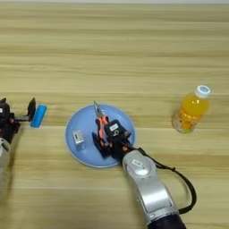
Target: Move the objects on the table
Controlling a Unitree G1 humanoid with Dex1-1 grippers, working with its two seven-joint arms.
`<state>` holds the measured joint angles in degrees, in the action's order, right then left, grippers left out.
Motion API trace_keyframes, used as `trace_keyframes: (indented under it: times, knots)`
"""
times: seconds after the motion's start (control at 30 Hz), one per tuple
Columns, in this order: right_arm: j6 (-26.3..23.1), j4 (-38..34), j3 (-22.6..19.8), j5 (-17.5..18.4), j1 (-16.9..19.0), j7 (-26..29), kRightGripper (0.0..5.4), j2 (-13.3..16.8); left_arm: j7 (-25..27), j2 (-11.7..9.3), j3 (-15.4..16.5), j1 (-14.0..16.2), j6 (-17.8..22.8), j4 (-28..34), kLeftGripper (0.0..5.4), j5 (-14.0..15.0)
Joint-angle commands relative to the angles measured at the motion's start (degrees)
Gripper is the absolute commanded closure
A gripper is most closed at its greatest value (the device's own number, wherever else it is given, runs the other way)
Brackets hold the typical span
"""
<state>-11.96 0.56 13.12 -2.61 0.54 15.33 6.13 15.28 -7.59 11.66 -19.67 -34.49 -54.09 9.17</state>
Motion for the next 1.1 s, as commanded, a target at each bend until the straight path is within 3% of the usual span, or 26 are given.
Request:
trace_keyframes:
  times: [0.03, 0.77, 1.1]
  knots:
    - [-0.6, -1.9, -1.4, 0.7, -0.4, -0.5, 1.94, 0.1, -0.2, 0.0, 0.0, 0.1, -0.4, 0.0, 0.00, -0.2]
    - [-0.9, -4.7, -6.6, 2.9, -0.6, -1.6, 1.95, 0.8, -0.1, -0.1, 0.1, -0.3, -0.4, -0.4, 0.00, -0.2]
    - [-0.2, -3.0, -13.4, 4.3, -0.1, -2.7, 1.95, 3.4, -0.1, -0.1, 0.1, -0.8, -0.4, -0.8, 0.00, -0.2]
